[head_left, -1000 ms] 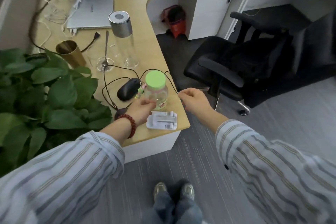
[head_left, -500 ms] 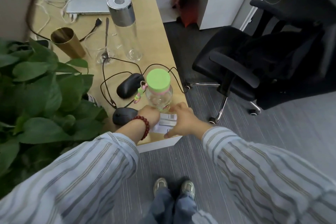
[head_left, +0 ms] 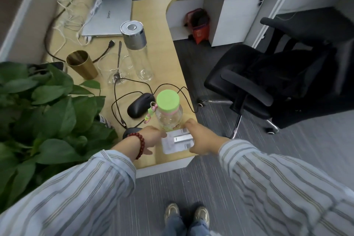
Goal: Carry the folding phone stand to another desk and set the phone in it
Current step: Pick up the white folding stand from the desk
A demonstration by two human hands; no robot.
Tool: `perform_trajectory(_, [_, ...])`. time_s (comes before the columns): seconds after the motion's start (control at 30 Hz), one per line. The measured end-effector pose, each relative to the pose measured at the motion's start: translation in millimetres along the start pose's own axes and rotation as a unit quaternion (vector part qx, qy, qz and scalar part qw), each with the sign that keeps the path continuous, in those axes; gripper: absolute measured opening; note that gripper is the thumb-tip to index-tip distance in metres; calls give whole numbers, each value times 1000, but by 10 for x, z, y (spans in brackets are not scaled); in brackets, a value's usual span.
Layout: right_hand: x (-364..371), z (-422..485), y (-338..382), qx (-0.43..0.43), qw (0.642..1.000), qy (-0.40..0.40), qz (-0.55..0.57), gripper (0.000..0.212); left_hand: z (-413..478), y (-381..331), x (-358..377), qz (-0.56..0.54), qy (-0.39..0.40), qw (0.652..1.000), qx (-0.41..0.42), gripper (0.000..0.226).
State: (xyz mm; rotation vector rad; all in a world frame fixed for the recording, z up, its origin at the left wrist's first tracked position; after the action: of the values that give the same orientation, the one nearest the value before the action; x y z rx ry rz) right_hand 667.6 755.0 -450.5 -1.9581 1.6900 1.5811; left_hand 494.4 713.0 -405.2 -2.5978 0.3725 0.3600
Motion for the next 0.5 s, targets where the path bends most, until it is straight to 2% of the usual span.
perform_trajectory(0.17, [-403, -290, -8, 5, 1000, 7, 24, 63, -305, -105, 102, 26, 86, 996, 1, 59])
perform_trajectory(0.3, [-753, -667, -16, 14, 996, -58, 70, 58, -558, -330, 343, 15, 114, 991, 75, 44])
perform_trajectory(0.4, [-1048, -1052, 0, 28, 986, -123, 105, 52, -830, -585, 506, -25, 105, 983, 151, 24])
perform_trajectory(0.5, [-1359, -1517, 16, 42, 968, -194, 156, 58, -1152, -930, 593, -70, 99, 964, 237, 18])
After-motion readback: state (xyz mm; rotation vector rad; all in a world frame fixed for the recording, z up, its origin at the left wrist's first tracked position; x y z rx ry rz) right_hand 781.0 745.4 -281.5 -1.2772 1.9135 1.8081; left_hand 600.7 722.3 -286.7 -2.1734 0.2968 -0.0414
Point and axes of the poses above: each hand's wrist, its own z-axis towards the middle knuckle, its own x-axis out of the palm, y = z × x, the point moved 1 cm from there along z, towards the middle knuckle
